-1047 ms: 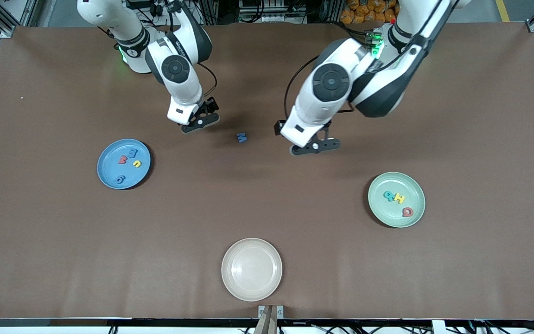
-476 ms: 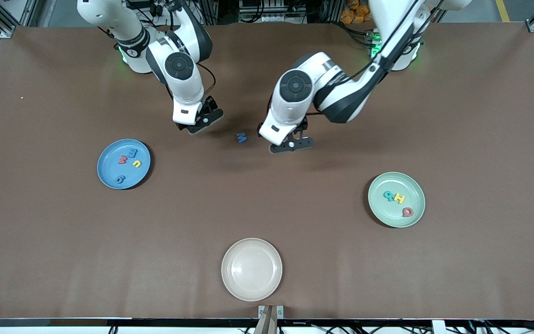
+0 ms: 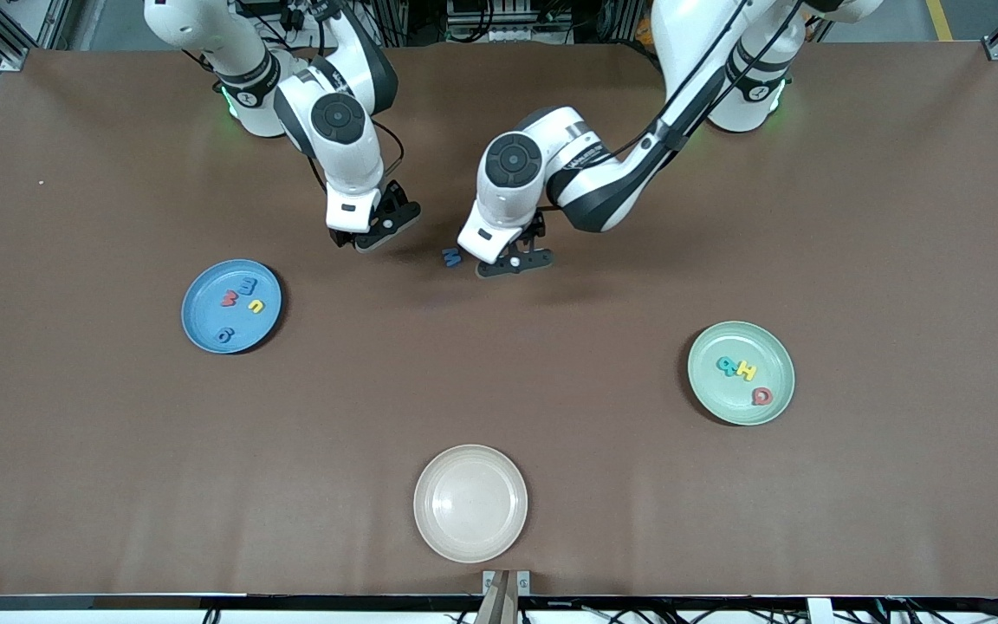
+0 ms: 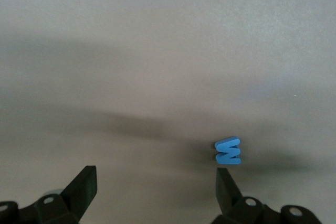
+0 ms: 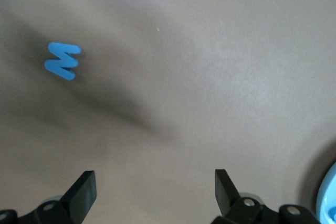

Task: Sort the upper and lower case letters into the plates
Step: 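Grasp the blue W with the left gripper while the right gripper withdraws, then lift the blue W with the left gripper while the right gripper returns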

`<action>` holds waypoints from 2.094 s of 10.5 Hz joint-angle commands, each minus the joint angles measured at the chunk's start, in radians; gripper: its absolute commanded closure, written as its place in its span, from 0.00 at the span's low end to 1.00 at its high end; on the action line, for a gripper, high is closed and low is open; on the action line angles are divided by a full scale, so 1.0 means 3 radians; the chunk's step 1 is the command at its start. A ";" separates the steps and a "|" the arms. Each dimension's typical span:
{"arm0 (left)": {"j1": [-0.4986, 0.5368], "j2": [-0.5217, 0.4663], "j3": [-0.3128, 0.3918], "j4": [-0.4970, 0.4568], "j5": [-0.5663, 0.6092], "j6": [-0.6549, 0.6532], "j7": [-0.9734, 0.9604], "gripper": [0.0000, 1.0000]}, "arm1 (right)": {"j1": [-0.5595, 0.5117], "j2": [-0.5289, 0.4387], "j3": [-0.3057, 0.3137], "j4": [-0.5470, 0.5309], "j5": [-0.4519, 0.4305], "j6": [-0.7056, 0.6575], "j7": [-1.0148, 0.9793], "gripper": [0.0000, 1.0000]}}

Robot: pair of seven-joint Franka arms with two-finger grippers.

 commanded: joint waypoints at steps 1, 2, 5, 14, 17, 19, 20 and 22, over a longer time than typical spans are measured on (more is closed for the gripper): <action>-0.0145 0.0194 0.0051 0.0207 0.0150 0.0036 -0.0210 0.00 | 0.0178 -0.0010 -0.0019 0.0030 -0.0124 0.0177 -0.0024 0.00; -0.0237 0.0215 0.0117 0.0249 0.0145 0.0036 -0.0256 0.01 | 0.0194 0.0001 -0.0019 0.0035 -0.0129 0.0209 -0.0029 0.00; -0.0386 0.0246 0.0246 0.0264 0.0135 0.0036 -0.0323 0.07 | 0.0230 -0.0091 -0.0039 0.0010 -0.0124 0.0189 -0.0222 0.00; -0.0774 0.0696 0.0537 0.0878 0.0114 0.0046 -0.0599 0.14 | -0.0055 -0.0245 -0.0571 -0.0072 -0.0124 0.0071 -0.0457 0.00; -0.0907 0.0803 0.0614 0.0883 0.0109 0.0209 -0.0690 0.18 | -0.0592 -0.0239 -0.0602 -0.0041 -0.0124 0.0168 -0.0530 0.00; -0.0984 0.0824 0.0655 0.0904 0.0109 0.0215 -0.0757 0.18 | -0.0898 -0.0260 -0.0607 -0.0031 -0.0103 0.0138 -0.0743 0.00; -0.1010 0.0839 0.0650 0.0909 0.0109 0.0215 -0.0783 0.18 | -0.1098 -0.0326 -0.0607 -0.0021 -0.0093 0.0122 -0.0846 0.00; -0.1046 0.0885 0.0655 0.0939 0.0114 0.0235 -0.0803 0.18 | -0.1496 -0.0403 -0.0638 0.0080 -0.0088 -0.0127 -0.1203 0.00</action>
